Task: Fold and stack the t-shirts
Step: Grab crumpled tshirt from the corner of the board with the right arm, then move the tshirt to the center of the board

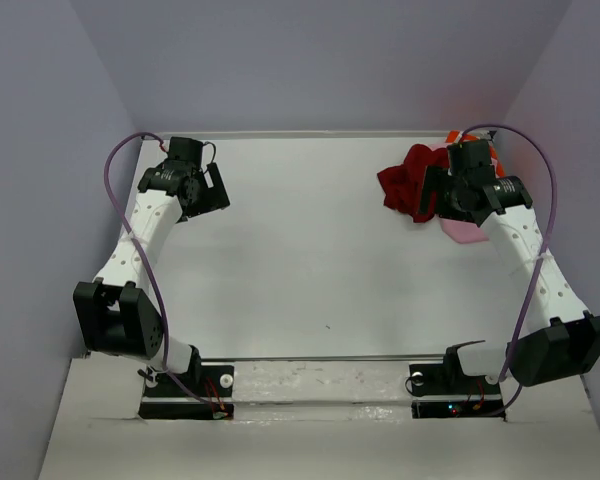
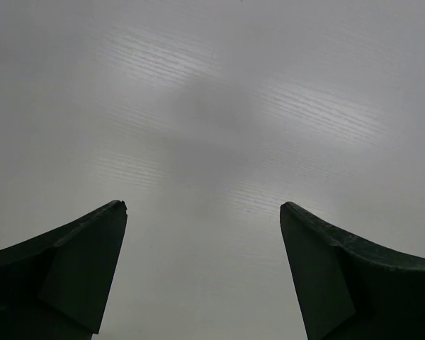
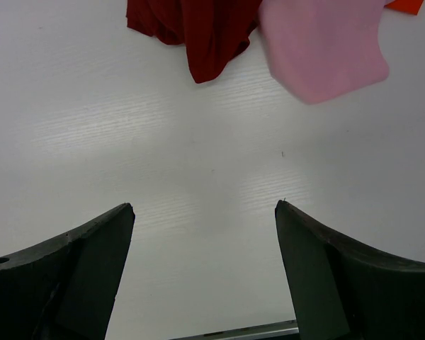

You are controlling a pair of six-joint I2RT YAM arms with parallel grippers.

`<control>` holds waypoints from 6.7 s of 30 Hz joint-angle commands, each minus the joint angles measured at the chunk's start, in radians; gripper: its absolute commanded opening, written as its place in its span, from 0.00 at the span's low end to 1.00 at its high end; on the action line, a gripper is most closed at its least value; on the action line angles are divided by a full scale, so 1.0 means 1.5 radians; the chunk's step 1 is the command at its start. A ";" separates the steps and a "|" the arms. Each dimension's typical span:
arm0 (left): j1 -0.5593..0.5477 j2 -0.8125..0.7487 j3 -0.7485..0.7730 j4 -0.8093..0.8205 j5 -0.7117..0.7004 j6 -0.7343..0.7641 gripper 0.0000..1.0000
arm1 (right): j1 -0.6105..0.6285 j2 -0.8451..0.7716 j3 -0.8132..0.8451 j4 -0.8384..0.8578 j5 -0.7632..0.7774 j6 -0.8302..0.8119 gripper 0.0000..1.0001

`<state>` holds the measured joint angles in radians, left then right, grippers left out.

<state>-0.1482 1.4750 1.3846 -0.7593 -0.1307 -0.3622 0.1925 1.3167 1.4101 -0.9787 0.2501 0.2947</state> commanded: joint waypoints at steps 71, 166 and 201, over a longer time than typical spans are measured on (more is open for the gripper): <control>0.010 -0.034 -0.018 0.069 0.108 0.083 0.99 | -0.136 0.469 0.303 0.129 -0.244 -0.052 0.16; 0.019 -0.106 -0.051 0.123 0.202 0.047 0.99 | 0.235 0.456 0.731 -0.097 -0.631 0.127 0.00; 0.030 -0.203 -0.103 0.192 0.114 -0.057 0.99 | 0.194 0.443 0.669 0.942 -0.946 0.942 0.00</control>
<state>-0.1165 1.2274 1.2339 -0.5110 0.0750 -0.4202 0.4988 2.0716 2.4695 0.2340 -1.0969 1.5913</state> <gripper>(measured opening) 0.989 0.025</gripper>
